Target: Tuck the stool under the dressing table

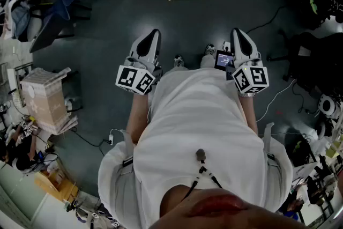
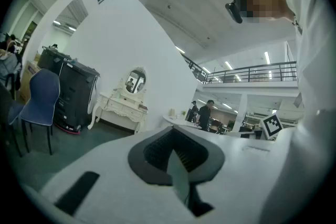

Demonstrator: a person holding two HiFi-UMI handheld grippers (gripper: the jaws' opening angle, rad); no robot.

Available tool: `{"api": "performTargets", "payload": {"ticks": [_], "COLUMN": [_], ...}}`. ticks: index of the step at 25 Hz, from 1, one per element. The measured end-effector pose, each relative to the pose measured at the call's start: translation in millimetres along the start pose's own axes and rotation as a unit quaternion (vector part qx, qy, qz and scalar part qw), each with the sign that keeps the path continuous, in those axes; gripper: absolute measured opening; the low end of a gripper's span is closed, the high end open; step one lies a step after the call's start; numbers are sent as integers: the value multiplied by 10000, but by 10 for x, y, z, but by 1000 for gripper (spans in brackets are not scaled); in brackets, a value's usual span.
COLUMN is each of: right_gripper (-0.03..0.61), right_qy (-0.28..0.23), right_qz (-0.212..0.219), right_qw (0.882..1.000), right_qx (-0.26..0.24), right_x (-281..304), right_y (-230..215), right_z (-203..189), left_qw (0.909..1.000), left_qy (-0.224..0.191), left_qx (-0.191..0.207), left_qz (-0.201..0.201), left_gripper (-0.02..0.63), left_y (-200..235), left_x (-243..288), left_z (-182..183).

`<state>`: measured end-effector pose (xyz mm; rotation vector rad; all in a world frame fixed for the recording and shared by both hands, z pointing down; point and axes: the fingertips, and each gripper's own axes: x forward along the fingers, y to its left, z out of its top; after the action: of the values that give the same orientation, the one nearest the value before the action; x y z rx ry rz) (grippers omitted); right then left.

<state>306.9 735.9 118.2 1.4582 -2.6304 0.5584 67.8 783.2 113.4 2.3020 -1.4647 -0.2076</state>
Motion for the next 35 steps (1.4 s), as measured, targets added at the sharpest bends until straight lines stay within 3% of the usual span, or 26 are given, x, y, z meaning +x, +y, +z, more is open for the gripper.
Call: {"api": "performTargets", "payload": {"ticks": [7,13,22,29,35], "right_gripper": [8,8,8,8,8], "right_qy": [6,-1,145,87,-166], "right_qz": [7,212,353,539,604], "right_qw": [9999,9995,9992,9983,9974], "right_qx": [-115,-223,-68,-178,358], "right_x": [6,-91,-331,-367,-488], "right_y": [463,433,-156,-629,-1040], "right_z": [-130,-69,-95,-10,113], "left_qw": [9997,9999,9988,9983,9958], "left_qy": [118,20,129,149,-136], "left_qx": [78,91,-107,-3,-120], "left_qz": [-204,129,453,571,901], "left_gripper": [8,8,8,8,8], "left_y": [169,109,-516,-968,-1044], "left_x": [-233,-310,-94,85,248], "left_z": [-28,-66,-425,-599,-598]}}
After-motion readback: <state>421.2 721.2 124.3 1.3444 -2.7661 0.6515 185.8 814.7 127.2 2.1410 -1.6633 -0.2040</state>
